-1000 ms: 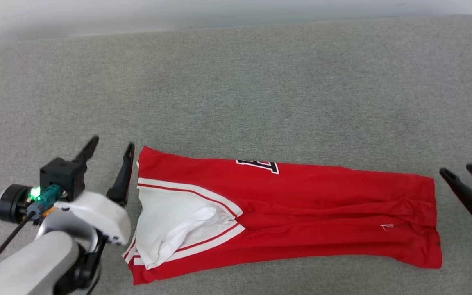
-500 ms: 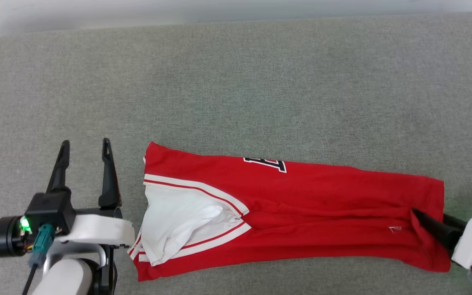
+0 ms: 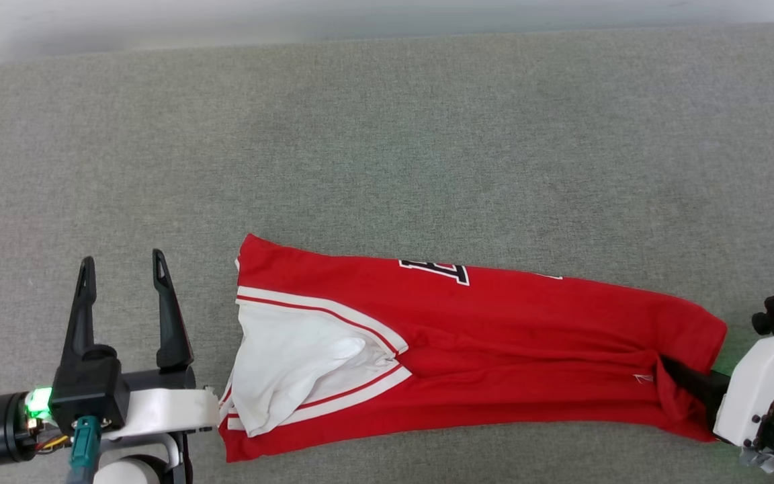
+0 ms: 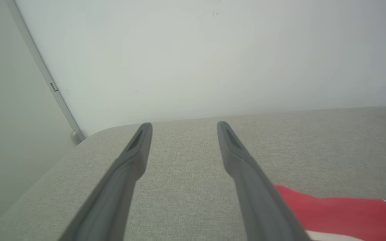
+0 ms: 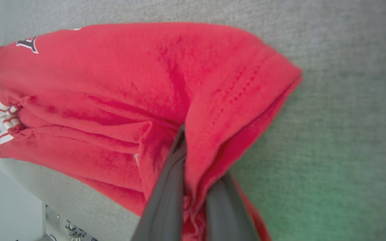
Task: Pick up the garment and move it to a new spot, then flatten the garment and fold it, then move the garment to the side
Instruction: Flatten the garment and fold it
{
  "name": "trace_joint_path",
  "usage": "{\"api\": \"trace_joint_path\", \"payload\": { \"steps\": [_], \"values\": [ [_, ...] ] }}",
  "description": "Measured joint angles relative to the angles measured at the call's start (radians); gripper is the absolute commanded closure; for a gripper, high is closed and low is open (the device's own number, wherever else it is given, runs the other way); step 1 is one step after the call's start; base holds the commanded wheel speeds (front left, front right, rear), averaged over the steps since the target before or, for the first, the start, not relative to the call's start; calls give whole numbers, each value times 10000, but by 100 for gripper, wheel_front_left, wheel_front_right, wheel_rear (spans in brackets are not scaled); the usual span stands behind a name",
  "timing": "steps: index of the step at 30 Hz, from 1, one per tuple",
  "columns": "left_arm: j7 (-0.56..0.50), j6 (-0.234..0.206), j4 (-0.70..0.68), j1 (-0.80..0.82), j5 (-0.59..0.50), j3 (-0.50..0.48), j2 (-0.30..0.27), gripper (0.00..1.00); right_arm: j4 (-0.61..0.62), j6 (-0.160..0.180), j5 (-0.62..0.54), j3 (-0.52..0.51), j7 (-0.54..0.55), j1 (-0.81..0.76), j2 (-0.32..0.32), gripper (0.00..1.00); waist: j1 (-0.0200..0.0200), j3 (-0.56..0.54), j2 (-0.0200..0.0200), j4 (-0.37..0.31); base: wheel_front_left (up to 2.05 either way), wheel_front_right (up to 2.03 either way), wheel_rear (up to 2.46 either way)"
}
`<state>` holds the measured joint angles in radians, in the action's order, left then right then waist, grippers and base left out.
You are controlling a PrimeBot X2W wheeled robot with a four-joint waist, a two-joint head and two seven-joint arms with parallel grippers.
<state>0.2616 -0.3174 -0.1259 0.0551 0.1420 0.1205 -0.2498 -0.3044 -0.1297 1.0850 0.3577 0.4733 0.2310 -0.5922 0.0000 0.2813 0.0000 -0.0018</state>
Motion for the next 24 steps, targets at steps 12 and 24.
{"api": "trace_joint_path", "payload": {
  "steps": [12, 24],
  "values": [
    [0, 541, -42, -544, -1001, -738, 780, 0, 15, -17, 240, -313, -105, 207, -1344, 100, 0, -315, 0, -165, 0, 0, 0],
    [0, 725, 121, -825, -1321, -621, 976, 0, 748, -12, 343, -872, 1329, 336, -2023, 100, 0, -437, 0, -216, 0, 0, 0]
  ]
}}
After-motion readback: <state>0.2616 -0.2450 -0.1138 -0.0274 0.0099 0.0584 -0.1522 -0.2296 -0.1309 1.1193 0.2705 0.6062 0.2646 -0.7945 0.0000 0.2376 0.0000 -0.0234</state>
